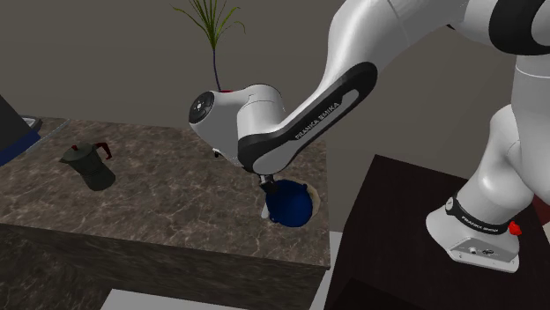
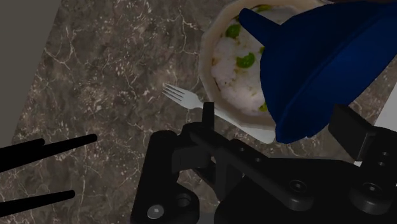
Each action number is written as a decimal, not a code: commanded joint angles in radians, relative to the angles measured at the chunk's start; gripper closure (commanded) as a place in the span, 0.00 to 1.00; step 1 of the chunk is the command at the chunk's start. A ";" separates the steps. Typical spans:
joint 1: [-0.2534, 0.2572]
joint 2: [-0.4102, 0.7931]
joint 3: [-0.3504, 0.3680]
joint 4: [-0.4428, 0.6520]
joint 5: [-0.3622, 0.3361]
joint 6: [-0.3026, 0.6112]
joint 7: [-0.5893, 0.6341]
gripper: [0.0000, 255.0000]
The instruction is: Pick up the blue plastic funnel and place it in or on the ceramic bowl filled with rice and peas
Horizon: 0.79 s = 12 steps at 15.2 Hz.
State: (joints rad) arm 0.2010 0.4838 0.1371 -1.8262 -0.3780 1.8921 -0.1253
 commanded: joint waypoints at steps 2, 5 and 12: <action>0.005 -0.005 0.004 0.025 0.006 -0.031 -0.004 0.00; 0.021 -0.012 0.013 0.105 0.021 -0.118 -0.015 0.00; 0.021 -0.012 0.013 0.105 0.021 -0.118 -0.015 0.00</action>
State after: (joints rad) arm 0.2216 0.4718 0.1505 -1.7213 -0.3568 1.7741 -0.1404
